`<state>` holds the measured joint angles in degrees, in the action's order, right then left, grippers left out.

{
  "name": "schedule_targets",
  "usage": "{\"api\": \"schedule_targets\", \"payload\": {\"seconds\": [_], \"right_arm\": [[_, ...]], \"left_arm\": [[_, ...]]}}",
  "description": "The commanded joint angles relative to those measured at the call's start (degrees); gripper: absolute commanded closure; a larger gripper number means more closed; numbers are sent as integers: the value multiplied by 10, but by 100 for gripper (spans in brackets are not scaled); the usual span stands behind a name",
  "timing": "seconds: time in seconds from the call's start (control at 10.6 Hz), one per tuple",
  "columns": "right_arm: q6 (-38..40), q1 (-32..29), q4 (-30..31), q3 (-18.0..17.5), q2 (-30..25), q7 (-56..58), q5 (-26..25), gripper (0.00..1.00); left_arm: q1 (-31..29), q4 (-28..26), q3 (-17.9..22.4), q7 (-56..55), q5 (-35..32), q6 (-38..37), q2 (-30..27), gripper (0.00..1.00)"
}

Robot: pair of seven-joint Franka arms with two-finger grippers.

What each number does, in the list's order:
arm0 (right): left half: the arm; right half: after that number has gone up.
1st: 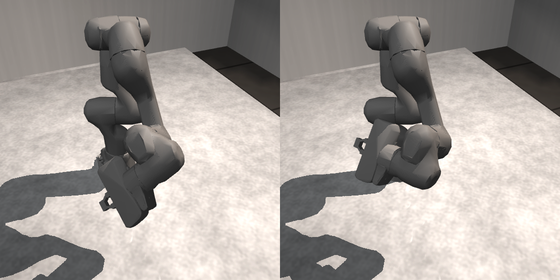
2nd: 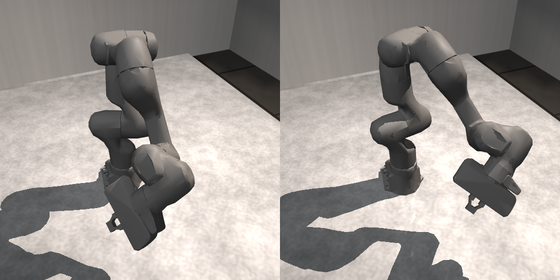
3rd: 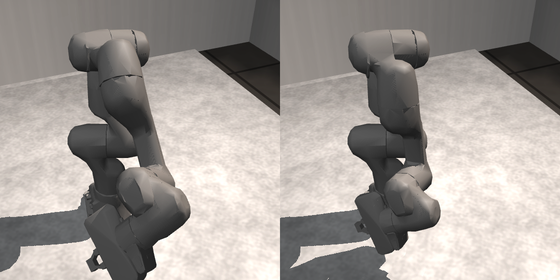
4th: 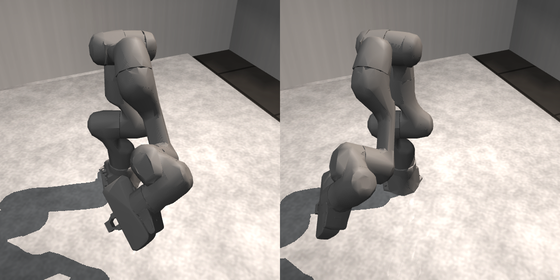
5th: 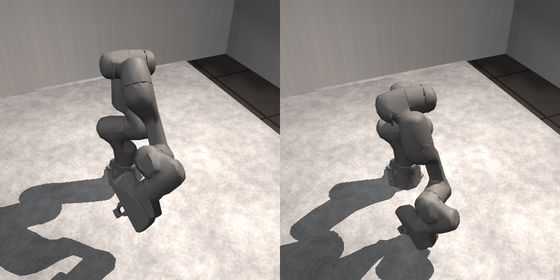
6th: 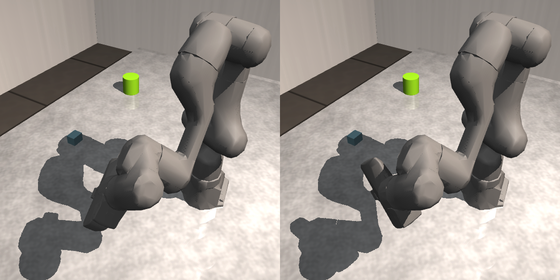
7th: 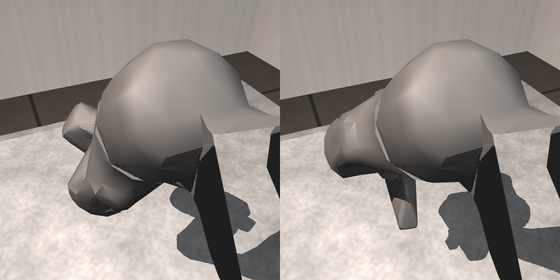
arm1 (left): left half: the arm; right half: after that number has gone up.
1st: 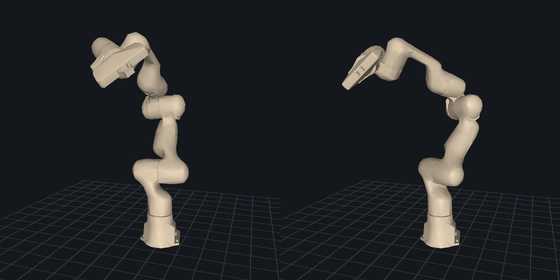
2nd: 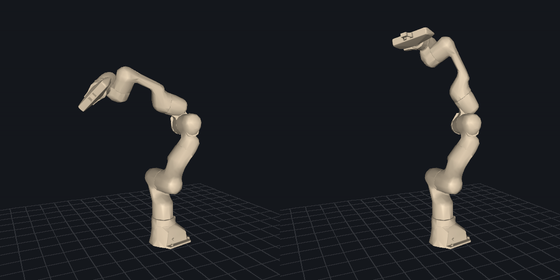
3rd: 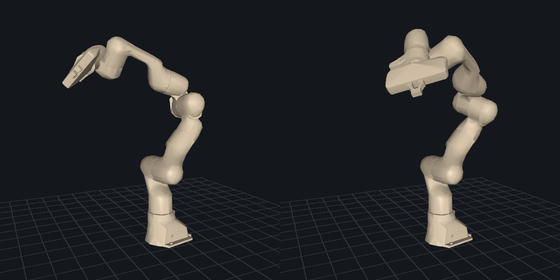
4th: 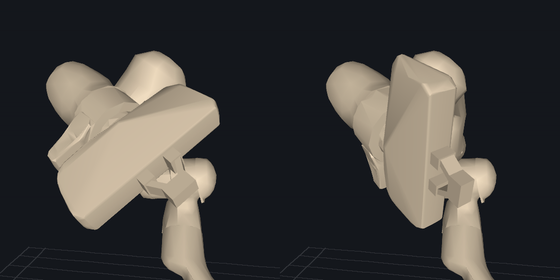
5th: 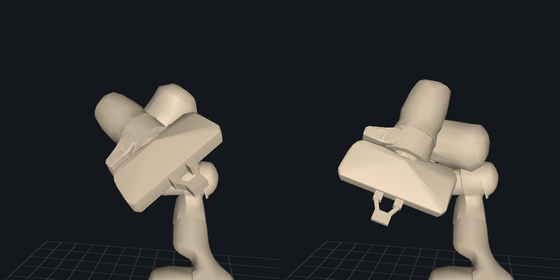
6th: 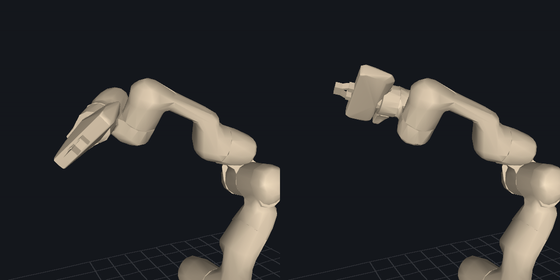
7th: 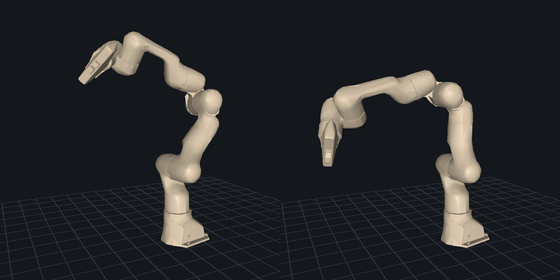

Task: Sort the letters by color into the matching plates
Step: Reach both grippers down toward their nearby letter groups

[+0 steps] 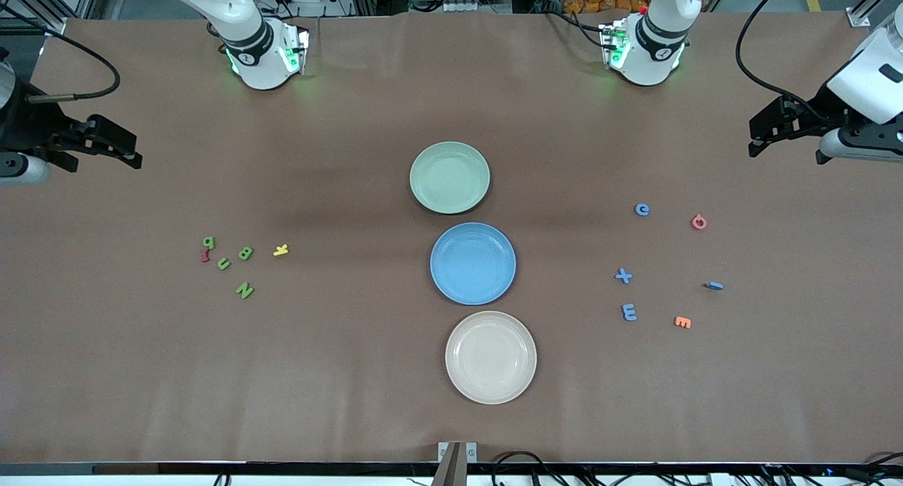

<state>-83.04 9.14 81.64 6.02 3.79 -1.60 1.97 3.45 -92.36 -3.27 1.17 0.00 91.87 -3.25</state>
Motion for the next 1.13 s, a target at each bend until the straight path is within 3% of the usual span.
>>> {"api": "schedule_targets", "payload": {"seconds": [0.0, 0.38, 0.47, 0.66, 1.03], "right_arm": [[-3, -1, -2, 0, 3, 5, 0, 0], [-2, -2, 20, 0, 3, 5, 0, 0], [-9, -3, 43, 0, 3, 5, 0, 0], [-61, -5, 104, 0, 3, 6, -7, 0], [-224, -16, 237, 0, 10, 6, -14, 0]], "left_arm": [[-3, 8, 1, 15, 4, 1, 3, 0], [-9, 5, 1, 7, -12, 7, 14, 0], [-7, 2, 1, -4, -20, 12, 41, 0], [-18, 0, -1, -20, -13, 31, 81, 0], [-19, -25, 0, -49, 26, 153, 176, 0]]}}
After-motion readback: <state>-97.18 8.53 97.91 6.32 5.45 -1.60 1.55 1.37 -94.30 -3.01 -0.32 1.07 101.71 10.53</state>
